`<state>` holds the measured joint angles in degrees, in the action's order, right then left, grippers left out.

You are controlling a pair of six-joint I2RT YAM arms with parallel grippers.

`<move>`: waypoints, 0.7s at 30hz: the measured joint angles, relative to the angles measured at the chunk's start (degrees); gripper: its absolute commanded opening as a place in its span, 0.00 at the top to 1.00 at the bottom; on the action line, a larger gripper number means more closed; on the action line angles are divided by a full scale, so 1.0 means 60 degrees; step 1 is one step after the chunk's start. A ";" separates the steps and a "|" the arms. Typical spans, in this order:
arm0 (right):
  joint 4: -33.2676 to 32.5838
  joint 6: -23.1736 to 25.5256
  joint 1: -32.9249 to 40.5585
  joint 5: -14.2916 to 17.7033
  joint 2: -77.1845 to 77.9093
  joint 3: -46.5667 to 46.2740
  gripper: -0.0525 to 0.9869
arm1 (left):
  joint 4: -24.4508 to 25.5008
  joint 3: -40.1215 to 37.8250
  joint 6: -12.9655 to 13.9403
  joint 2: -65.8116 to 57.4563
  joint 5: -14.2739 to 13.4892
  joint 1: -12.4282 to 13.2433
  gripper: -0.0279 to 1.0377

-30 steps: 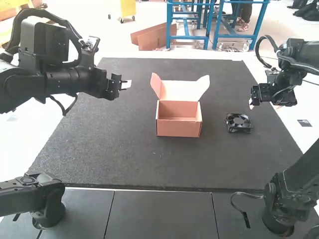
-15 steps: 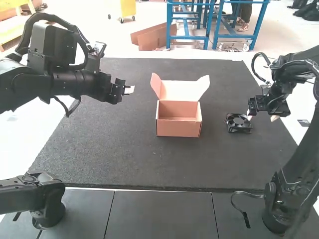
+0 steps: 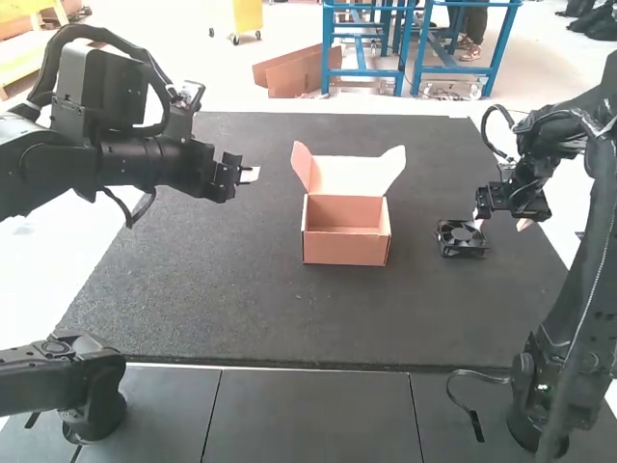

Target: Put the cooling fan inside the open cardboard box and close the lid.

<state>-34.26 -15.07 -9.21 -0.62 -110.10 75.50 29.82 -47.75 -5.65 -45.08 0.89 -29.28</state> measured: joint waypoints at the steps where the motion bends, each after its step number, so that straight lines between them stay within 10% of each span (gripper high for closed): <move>1: -0.0004 0.0000 -0.0004 0.0004 -0.0066 0.0062 0.11 | 0.0000 -0.0004 0.0000 -0.0004 0.0000 0.0000 0.07; 21: -0.0233 0.0000 -0.0182 0.0186 -0.0772 0.0277 0.11 | 0.0025 -0.0004 0.0000 0.0000 0.0000 0.0000 0.07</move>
<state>-35.66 -15.07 -10.31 0.49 -114.74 77.17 29.98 -47.77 -5.65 -45.08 0.89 -29.28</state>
